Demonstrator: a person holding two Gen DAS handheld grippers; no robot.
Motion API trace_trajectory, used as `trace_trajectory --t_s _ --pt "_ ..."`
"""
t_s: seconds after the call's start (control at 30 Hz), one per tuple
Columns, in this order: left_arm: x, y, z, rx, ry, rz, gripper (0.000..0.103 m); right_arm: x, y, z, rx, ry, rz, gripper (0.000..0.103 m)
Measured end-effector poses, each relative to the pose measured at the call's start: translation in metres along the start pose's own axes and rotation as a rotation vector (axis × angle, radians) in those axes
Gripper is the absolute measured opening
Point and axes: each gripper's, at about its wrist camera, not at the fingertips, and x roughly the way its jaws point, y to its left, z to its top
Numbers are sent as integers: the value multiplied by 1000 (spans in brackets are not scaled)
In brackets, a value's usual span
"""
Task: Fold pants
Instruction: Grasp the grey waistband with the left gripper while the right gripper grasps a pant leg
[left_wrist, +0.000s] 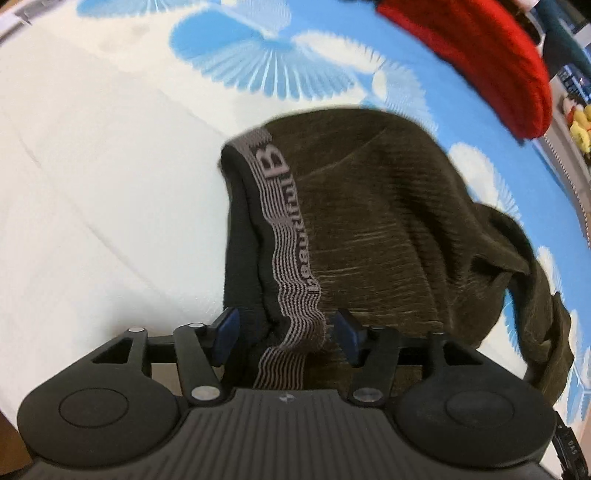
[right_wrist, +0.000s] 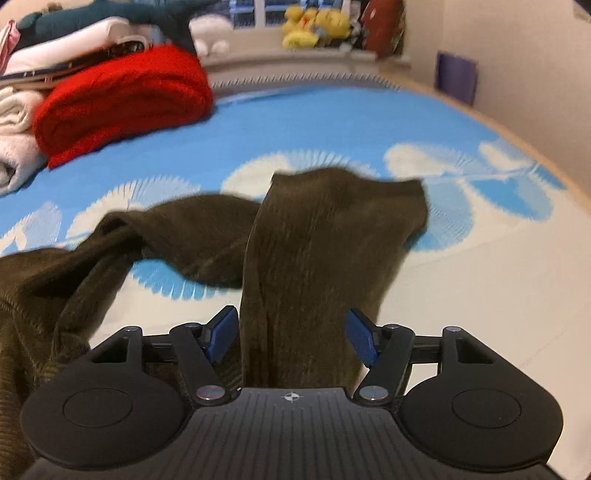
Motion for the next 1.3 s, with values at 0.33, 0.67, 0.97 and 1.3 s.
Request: trace_trajectory --t_s 0.33,0.67,0.97,1.3 --pt "23 -28 -5 41 19 79 75 36 27 4 -107 54 4 67" --pt "31 -39 -12 156 -33 164 76 61 29 7 -109 90 -100 64" --pt "20 -43 -17 273 -111 174 28 62 39 6 -127 93 -115 27" --pt "-13 -43 5 290 -194 93 8 39 27 24 -63 47 -72 11"
